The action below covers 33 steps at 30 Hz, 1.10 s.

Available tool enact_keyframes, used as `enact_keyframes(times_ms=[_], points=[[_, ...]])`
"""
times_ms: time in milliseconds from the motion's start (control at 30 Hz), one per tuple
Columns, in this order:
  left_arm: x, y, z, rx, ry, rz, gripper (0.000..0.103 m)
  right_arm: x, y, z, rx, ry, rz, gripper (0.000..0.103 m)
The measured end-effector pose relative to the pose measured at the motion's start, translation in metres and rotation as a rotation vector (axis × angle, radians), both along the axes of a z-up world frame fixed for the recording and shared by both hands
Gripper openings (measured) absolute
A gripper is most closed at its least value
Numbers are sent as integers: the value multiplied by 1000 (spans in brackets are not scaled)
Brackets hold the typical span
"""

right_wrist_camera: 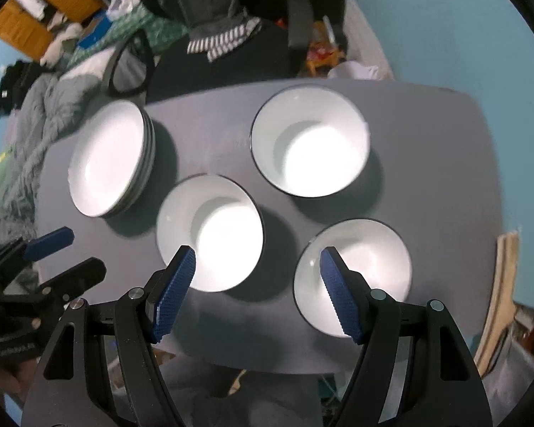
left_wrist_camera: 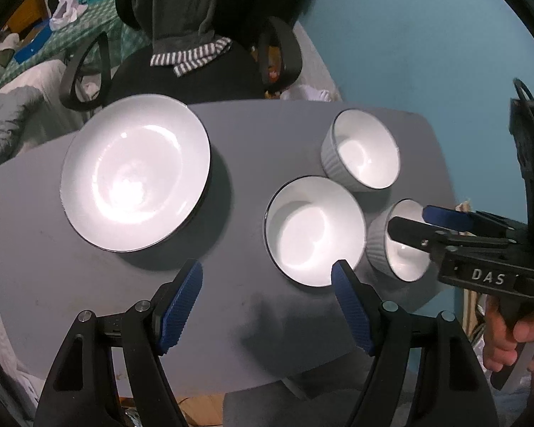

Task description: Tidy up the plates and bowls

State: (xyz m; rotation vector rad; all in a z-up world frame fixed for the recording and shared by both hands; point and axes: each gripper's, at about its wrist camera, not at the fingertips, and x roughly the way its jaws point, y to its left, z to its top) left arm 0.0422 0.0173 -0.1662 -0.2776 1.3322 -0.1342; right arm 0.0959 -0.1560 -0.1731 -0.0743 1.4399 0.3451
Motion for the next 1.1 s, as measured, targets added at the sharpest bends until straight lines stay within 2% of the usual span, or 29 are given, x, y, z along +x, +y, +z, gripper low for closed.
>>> enact_keyframes(times_ms=[167,267,467,767,900,967,1100], points=[[8,-7,-24,-3,26,21,76,10,9,-26,-12,42,68,72],[13,-7,-39,-7,46,36,76,16,11,-34,-6,51,88,72],[21,-12,-62,11,78,39,76,26,12,-57,12,127,105,68],[24,-12,-84,-6,133,108,76,35,14,-77,1,174,113,49],[26,-15,-86,-7,137,103,76,35,19,-84,-2,182,125,40],[28,-18,-88,-4,140,95,76,34,20,-83,-30,155,135,39],[29,-20,-92,-15,155,101,72,34,20,-83,-6,179,137,25]])
